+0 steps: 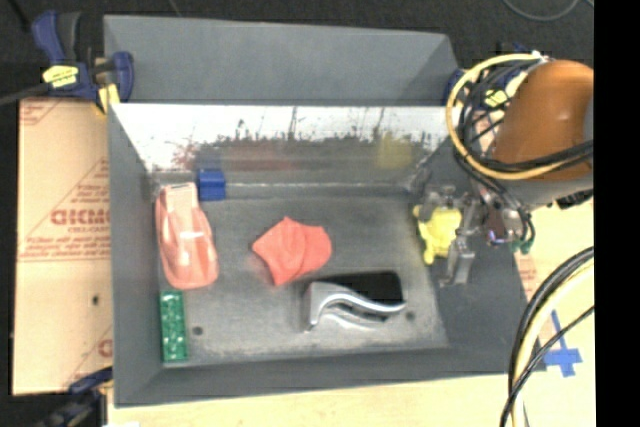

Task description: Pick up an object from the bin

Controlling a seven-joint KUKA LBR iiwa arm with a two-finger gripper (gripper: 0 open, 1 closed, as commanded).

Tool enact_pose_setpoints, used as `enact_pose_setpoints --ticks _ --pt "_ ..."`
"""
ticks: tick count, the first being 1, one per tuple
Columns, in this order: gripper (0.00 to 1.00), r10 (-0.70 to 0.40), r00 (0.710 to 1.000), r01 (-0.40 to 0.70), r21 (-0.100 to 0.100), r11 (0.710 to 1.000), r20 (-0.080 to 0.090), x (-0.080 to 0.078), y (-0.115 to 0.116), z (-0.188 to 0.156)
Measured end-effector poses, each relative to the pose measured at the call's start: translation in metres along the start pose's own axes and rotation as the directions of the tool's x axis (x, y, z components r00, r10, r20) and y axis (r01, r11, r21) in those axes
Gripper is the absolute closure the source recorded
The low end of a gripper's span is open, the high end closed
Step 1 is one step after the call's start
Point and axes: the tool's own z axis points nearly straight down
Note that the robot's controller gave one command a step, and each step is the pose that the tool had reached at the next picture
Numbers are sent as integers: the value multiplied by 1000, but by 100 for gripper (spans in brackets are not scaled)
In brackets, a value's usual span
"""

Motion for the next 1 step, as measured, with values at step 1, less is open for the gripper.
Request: enact_pose_setpoints --ticks 1 --pt "0 -4 1000 4 1 1000 8 -2 1 -5"
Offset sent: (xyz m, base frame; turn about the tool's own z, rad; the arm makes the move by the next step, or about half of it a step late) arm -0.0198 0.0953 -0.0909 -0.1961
